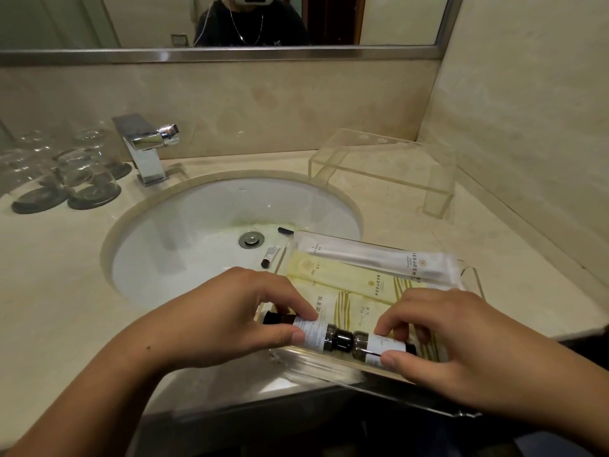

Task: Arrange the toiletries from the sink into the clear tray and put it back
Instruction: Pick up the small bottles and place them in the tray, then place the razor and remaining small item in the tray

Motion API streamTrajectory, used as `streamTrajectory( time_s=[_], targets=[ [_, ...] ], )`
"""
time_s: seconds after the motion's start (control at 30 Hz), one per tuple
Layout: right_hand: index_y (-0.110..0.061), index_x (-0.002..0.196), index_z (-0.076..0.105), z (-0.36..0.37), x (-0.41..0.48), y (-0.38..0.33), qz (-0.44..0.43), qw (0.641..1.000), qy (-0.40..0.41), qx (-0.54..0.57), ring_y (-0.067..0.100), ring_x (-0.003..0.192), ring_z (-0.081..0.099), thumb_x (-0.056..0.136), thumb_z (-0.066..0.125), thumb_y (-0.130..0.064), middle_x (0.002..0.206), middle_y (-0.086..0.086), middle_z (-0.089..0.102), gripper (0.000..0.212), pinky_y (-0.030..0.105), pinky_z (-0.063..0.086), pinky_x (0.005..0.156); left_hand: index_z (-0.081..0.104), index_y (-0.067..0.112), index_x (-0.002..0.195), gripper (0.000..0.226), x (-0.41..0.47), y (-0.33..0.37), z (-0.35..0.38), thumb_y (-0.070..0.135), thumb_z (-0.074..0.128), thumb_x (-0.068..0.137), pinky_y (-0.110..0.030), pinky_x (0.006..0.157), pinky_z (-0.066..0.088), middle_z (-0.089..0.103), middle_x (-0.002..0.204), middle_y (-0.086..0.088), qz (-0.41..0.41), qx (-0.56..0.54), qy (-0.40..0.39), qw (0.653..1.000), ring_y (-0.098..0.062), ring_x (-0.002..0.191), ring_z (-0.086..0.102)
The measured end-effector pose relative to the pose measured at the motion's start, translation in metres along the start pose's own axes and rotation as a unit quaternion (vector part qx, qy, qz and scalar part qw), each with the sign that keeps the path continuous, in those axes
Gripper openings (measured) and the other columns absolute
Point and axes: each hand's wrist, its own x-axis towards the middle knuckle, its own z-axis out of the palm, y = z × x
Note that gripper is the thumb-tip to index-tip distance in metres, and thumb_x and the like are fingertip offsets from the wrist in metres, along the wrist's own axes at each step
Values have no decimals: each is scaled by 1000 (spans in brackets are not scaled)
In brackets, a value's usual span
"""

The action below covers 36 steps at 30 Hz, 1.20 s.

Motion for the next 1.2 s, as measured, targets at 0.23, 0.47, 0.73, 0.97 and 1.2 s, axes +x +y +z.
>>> streamTrajectory(
  time_s=[0.23, 0.47, 0.73, 0.97, 1.2],
  targets=[
    [-51, 100, 61, 2, 0, 1, -7, 1000, 10, -5, -5, 96, 55, 78, 48, -78, 101, -31, 56, 38, 11, 38, 76, 75, 43, 108, 21, 1, -1, 1, 43, 76, 87, -26, 91, 53, 71, 108, 27, -1, -1, 1, 1000, 3, 106, 66],
    [-51, 101, 63, -2, 6, 2, -13, 999, 41, 9, -3, 96, 57, 77, 44, -84, 101, -29, 57, 45, 13, 42, 74, 71, 47, 113, 27, 1, -6, 0, 53, 72, 86, -21, 88, 49, 67, 111, 31, 13, 6, 33, 999, 1, 111, 62],
    [-46, 99, 68, -12, 32, -4, -30, 994, 94, 40, 6, 93, 59, 83, 52, -69, 96, -22, 61, 32, 19, 47, 73, 73, 47, 109, 22, 9, -17, -14, 49, 62, 90, -22, 84, 49, 71, 106, 25, -7, 17, 143, 989, -1, 105, 64],
    [-42, 99, 70, -37, 83, -13, -44, 986, 144, 76, 6, 82, 63, 85, 58, -59, 86, -19, 66, 25, 27, 52, 70, 73, 43, 106, 16, 39, -42, -38, 42, 63, 93, -17, 75, 46, 73, 98, 26, -67, 29, 220, 973, 7, 96, 64],
    [-36, 98, 72, -42, 178, 6, -4, 992, 119, 35, 1, 75, 58, 90, 65, -47, 80, -18, 64, 15, 17, 42, 64, 72, 35, 113, 18, 94, -105, -48, 35, 65, 96, -23, 79, 52, 67, 94, 24, -162, 69, 195, 965, 3, 91, 63]
  ],
)
